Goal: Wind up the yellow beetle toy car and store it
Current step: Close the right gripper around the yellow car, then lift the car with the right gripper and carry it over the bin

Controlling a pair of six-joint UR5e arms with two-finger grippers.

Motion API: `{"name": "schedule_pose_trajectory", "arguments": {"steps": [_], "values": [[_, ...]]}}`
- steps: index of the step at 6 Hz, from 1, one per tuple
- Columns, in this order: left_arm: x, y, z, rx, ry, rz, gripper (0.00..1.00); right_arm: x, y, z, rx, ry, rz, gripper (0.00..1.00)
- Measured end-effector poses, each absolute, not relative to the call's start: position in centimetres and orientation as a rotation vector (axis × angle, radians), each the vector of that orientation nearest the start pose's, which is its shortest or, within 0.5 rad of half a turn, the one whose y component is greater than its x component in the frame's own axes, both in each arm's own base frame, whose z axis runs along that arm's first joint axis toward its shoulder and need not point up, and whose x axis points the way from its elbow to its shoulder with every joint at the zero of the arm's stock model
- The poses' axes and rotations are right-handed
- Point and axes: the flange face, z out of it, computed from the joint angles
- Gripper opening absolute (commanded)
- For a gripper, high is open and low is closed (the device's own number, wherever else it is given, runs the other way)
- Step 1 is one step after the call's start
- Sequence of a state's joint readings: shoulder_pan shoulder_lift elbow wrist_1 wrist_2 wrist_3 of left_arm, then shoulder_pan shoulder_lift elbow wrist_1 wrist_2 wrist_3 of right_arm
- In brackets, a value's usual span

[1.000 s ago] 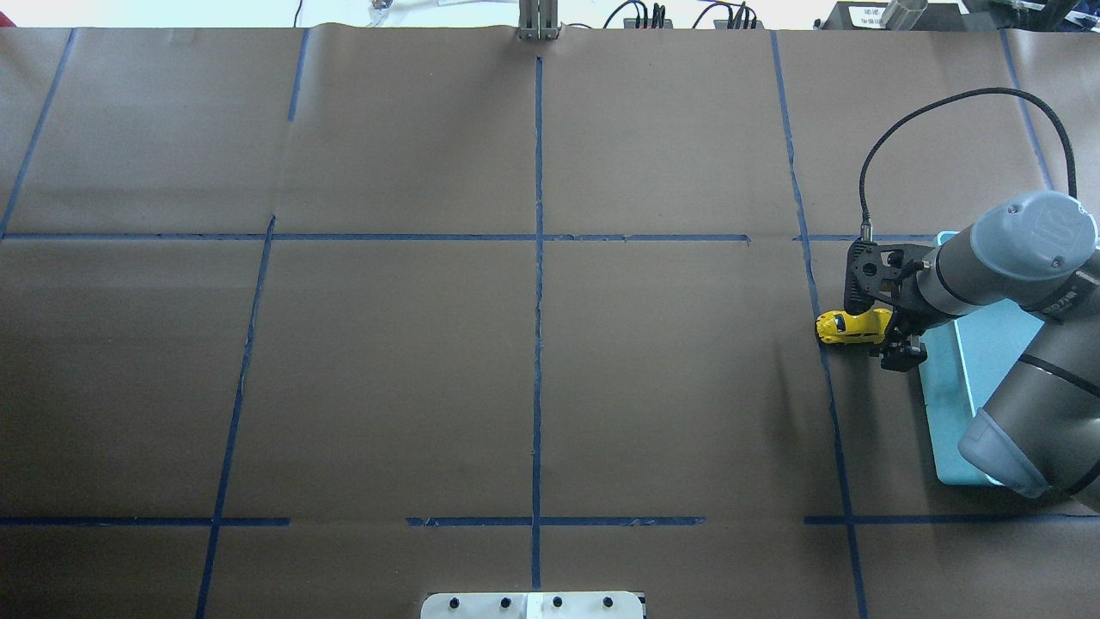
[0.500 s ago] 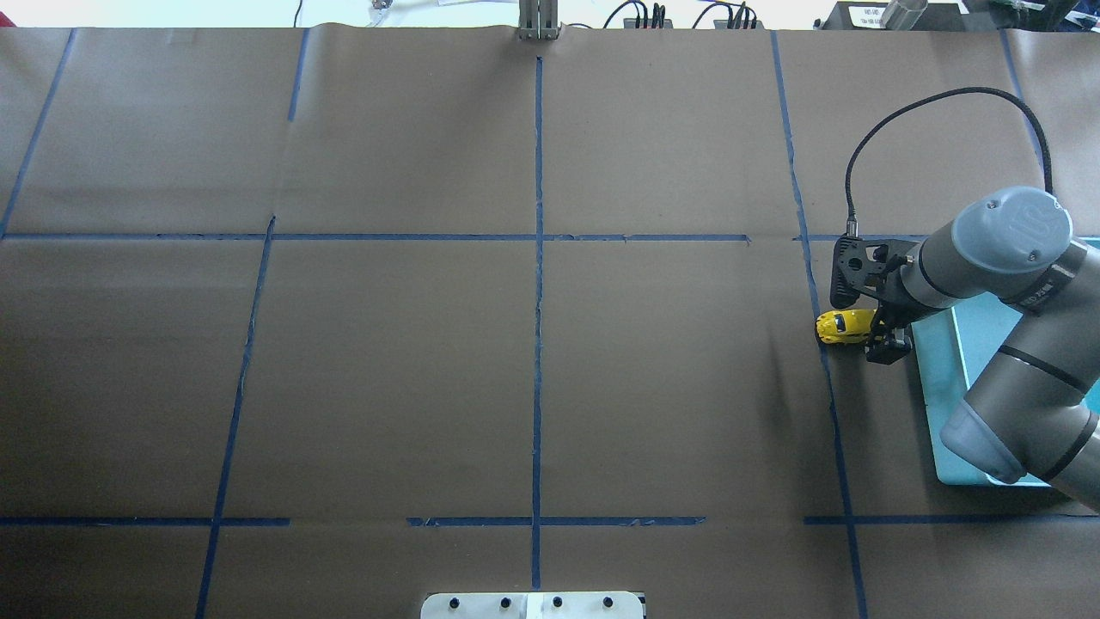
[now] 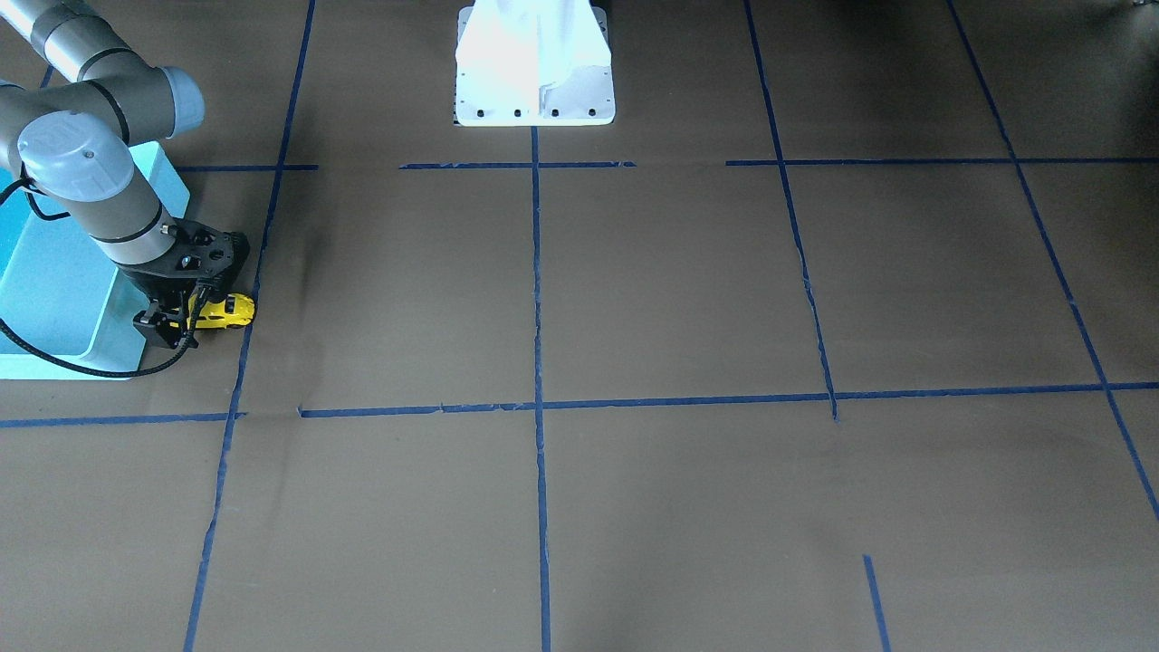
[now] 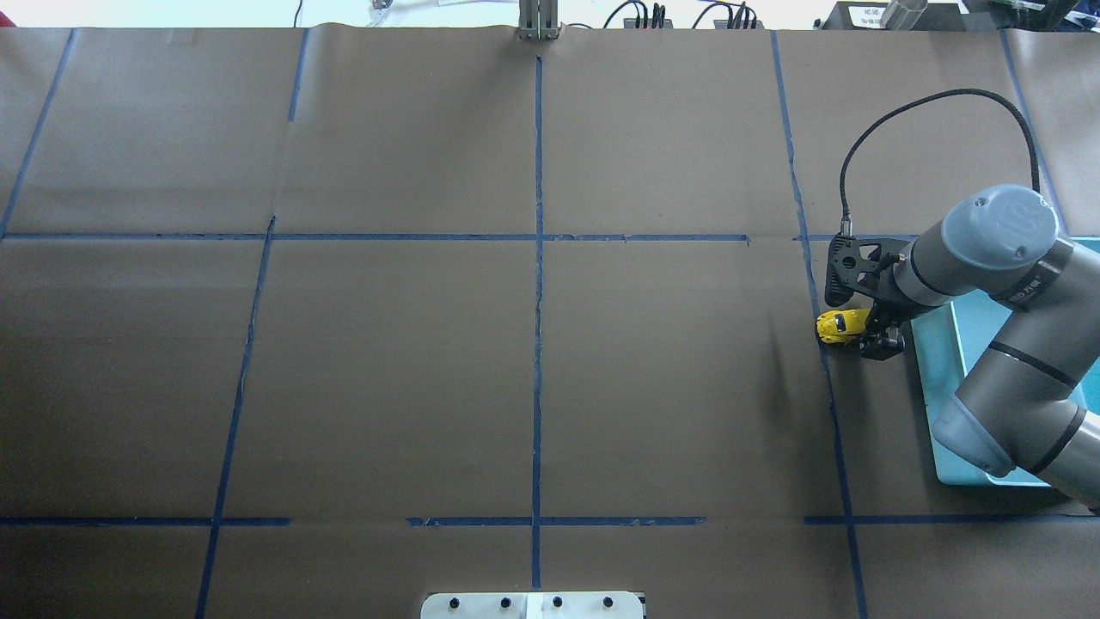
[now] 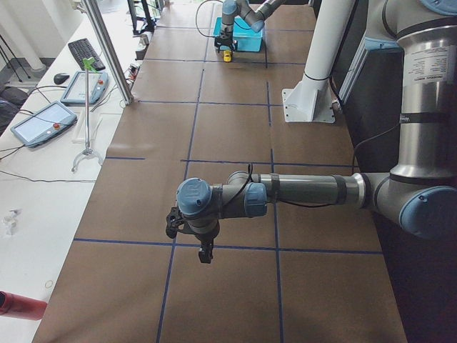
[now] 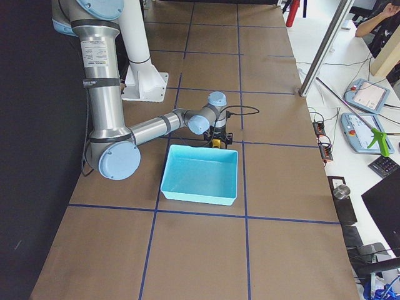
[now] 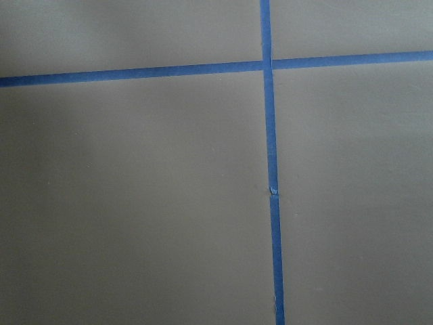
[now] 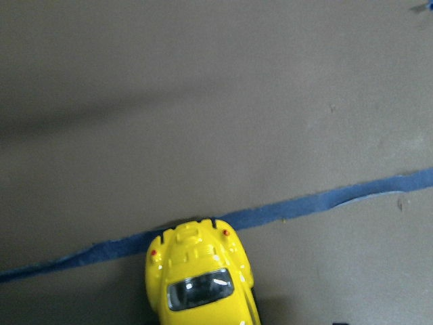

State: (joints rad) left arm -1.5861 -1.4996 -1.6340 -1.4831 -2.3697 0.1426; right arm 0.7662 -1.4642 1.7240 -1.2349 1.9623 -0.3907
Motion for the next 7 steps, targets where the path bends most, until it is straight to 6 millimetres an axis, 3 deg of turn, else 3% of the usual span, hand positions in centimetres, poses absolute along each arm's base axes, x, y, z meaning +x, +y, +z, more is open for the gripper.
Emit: {"name": "schedule_pose_trajectory", "arguments": {"steps": [2,4,5,7], "values": [[-6.9,-45.3,67.0,-0.030,0.804,0.081,1.00,-33.7,-45.5,50.6,0.526,-0.541,-1.258,0.15],[-6.9,-45.3,67.1,-0.032,0.804,0.080,1.00,-33.4,-45.4,49.4,0.538,-0.577,-1.254,0.05],[-6.9,-45.4,67.0,-0.031,0.804,0.081,1.00,-32.4,-45.4,47.6,0.564,-0.615,-1.244,0.01],[-6.9,-45.4,67.1,-0.032,0.804,0.081,1.00,-28.3,-46.1,45.2,0.608,-0.685,-1.206,0.00]]}}
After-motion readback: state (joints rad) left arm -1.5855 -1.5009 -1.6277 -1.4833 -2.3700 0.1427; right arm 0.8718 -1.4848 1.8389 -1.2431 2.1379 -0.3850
